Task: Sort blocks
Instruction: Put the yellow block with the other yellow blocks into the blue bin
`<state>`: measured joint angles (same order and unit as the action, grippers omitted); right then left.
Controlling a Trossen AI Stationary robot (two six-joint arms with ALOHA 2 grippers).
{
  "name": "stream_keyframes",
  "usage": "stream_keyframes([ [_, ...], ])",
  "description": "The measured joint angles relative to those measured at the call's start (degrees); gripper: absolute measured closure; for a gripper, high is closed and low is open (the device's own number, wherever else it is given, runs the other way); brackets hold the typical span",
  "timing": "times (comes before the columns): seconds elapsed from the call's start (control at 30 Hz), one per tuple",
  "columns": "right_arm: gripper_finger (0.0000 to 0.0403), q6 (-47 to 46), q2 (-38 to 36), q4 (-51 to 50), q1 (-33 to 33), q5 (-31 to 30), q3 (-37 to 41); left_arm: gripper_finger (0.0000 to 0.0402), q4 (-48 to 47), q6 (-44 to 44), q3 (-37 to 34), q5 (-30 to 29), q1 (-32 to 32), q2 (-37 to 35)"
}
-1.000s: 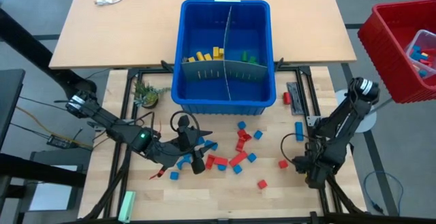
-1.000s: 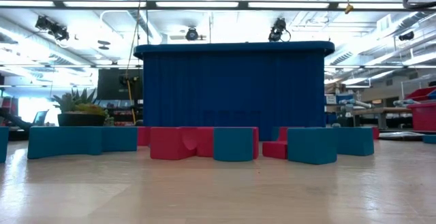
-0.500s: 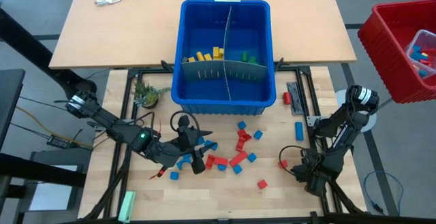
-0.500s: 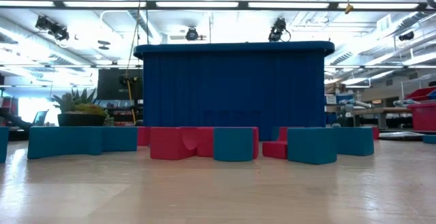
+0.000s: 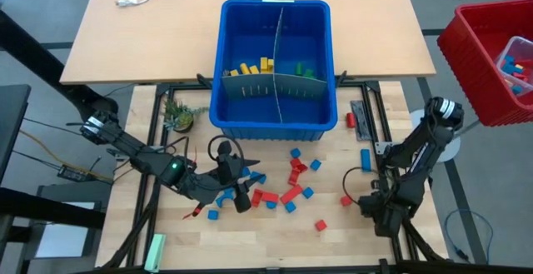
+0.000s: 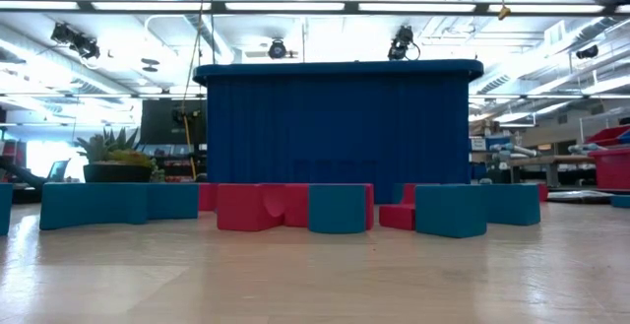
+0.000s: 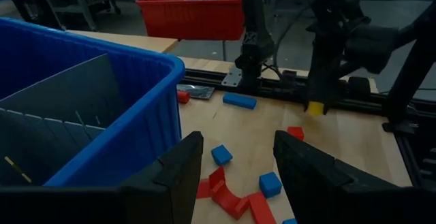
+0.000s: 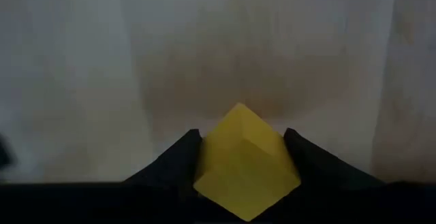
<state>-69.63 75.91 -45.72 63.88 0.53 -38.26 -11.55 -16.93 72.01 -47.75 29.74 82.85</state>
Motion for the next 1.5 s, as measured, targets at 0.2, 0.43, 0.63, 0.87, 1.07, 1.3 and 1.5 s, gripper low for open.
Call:
stream_keyframes([
  [0.2,0.0239,-0.4,-6.3,7.4,-4.6,-6.4,-0.1,0.0209,-0.1,0.0,0.0,0.0,0.0,0.0],
  [0.43,0.0239,8.2,-11.7,18.5,-13.7,-19.9,-0.1,0.0209,-0.1,0.1,0.0,0.0,-0.1,0.0],
  [0.63,0.0239,25.7,-12.8,36.1,-24.2,-25.2,-0.1,0.0209,-0.2,0.2,0.0,0.0,-0.1,0.0],
  [0.87,0.0239,44.3,-12.3,54.2,-35.8,-22.5,-0.2,0.0209,-0.9,5.0,1.6,-1.6,-0.1,0.0],
  [1.07,0.0239,51.4,-12.1,61.4,-44.5,-21.0,-0.2,0.0209,-3.9,16.3,4.9,-9.3,-0.1,-1.7],
  [1.3,0.0239,57.2,-10.3,63.0,-53.5,-17.3,-4.0,0.0209,-4.8,18.0,5.3,-15.5,-0.9,-6.4],
  [1.5,0.0239,62.0,-3.6,61.5,-61.6,-15.7,-13.3,0.0209,-5.5,14.9,5.3,-14.5,-0.9,-8.9],
])
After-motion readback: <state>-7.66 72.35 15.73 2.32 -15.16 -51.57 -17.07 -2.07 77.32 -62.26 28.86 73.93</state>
